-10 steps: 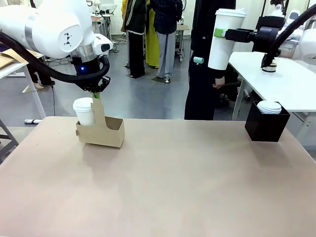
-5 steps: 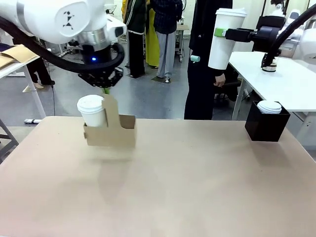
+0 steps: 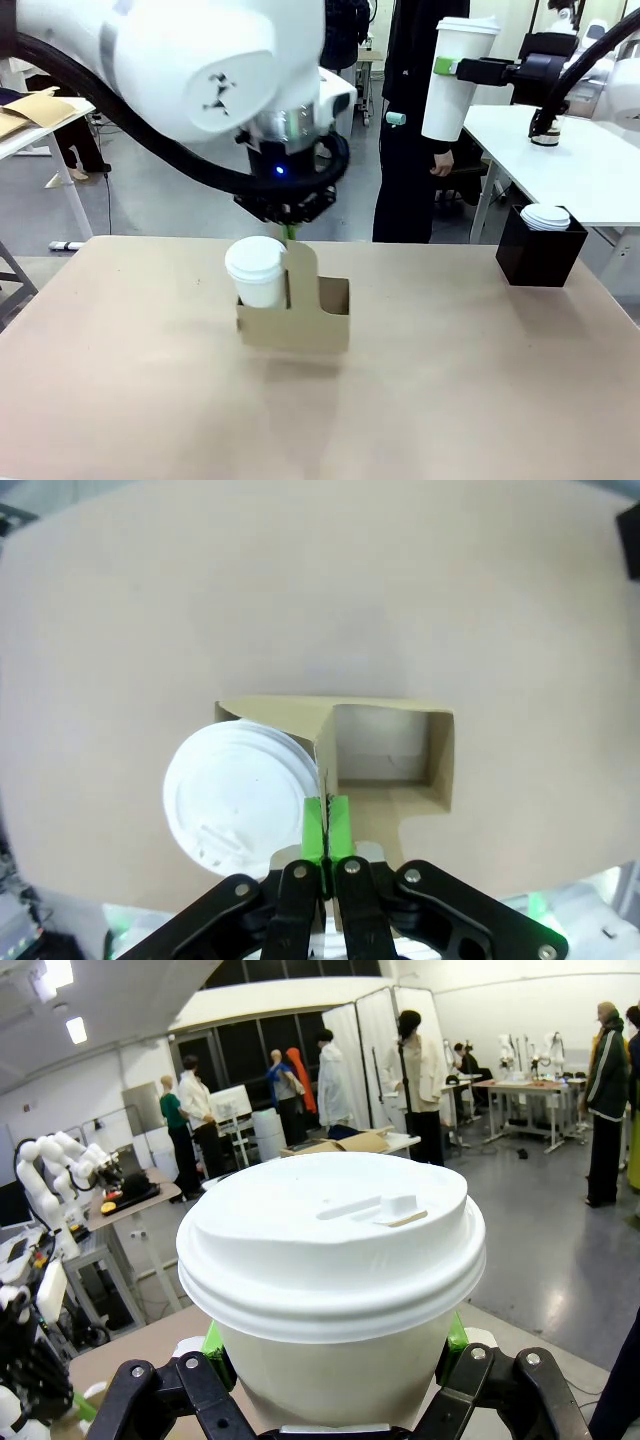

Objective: Pour a drink into a cup and package it in a carrier.
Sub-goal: Position the Cup Carrier in the center of the table, then insert the held 600 ml Paper Cup into the Cup Carrier.

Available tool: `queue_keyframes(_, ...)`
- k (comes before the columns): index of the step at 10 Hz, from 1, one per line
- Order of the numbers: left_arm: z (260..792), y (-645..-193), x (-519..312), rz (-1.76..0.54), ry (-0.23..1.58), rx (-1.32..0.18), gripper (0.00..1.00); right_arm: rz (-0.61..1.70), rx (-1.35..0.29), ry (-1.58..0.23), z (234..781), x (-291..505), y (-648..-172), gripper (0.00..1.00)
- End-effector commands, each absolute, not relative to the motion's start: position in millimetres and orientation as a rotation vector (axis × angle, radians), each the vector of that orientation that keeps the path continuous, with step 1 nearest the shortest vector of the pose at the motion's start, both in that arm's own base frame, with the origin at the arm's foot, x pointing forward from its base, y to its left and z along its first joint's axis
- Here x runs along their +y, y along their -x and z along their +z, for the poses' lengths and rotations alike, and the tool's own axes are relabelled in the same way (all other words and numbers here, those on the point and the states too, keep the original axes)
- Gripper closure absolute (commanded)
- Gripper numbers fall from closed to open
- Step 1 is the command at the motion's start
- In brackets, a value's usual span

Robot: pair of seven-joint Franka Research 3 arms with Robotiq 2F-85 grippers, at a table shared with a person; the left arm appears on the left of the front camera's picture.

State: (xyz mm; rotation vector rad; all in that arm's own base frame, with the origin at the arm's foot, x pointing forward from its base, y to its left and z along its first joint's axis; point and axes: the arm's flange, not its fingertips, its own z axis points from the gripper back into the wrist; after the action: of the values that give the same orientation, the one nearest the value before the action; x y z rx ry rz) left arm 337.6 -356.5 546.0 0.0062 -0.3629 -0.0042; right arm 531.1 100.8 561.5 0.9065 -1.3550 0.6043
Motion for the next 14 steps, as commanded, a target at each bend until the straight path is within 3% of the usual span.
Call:
queue_keyframes(1,524.8,-340.8,-373.1,0.035,-0.014,-0.370,0.98,0.600,-1.367,-0.924,564.9,100.8,-530.7,0.14)
queue_keyframes(6,476.7,-326.0,-407.4,0.050,-0.013,-0.349,0.98,0.600,-1.367,-0.924,564.9,100.8,-530.7,0.14)
queue_keyframes(11,496.4,-330.8,-399.6,-0.003,-0.026,-0.332,0.98,0.600,-1.367,-0.924,564.9,100.8,-530.7,0.14)
queue_keyframes(12,499.2,-331.6,-399.9,0.012,-0.019,-0.334,0.38,0.600,-1.367,-0.924,564.9,100.8,-530.7,0.14)
queue_keyframes(13,506.4,-337.6,-389.5,-0.021,-0.014,-0.321,0.39,0.600,-1.367,-0.924,564.9,100.8,-530.7,0.14)
queue_keyframes(14,515.3,-338.7,-381.7,-0.036,-0.003,-0.305,0.00,0.600,-1.367,-0.924,564.9,100.8,-530.7,0.14)
